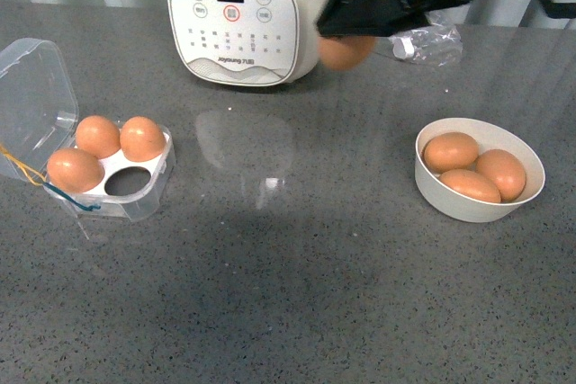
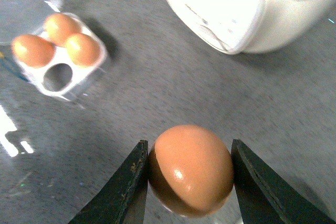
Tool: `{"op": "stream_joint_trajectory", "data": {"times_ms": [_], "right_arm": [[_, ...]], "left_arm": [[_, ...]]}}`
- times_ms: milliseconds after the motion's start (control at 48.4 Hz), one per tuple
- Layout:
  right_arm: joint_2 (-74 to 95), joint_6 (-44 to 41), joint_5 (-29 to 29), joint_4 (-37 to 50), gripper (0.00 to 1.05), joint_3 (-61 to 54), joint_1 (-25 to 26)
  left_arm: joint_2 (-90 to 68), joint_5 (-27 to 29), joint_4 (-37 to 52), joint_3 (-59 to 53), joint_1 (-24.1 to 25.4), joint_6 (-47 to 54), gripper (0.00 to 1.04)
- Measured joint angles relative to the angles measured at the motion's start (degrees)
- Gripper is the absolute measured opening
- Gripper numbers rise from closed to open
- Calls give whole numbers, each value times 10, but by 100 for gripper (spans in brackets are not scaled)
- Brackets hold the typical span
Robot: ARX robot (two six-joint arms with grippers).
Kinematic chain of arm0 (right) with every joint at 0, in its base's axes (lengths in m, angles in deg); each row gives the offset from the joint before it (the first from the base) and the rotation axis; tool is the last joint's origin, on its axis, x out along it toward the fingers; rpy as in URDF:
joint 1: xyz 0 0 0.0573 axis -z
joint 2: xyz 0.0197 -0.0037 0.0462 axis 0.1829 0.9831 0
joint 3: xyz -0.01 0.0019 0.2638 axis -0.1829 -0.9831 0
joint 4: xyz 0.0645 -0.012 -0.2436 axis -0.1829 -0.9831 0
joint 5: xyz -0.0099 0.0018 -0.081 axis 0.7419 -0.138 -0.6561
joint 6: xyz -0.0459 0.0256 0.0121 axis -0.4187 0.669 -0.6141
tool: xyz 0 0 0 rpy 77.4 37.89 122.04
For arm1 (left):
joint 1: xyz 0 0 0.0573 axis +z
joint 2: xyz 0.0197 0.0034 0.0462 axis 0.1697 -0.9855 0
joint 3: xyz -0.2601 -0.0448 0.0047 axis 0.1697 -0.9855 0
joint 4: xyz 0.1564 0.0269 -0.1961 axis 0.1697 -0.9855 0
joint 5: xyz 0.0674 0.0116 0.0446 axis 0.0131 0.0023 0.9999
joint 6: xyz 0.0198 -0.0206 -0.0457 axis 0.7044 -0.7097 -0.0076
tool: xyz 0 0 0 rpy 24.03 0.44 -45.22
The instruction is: Put egg into box
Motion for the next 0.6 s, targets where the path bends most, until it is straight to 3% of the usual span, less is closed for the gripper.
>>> {"op": "stream_joint_trajectory", "data": {"times_ms": [186, 599], "right_arm": [[57, -50, 40, -12, 39, 58, -53], [177, -77, 67, -46, 39, 162, -125]], "left_arm": [[0, 0, 0, 0, 0, 0, 98], [0, 0, 0, 0, 0, 0, 98]]}}
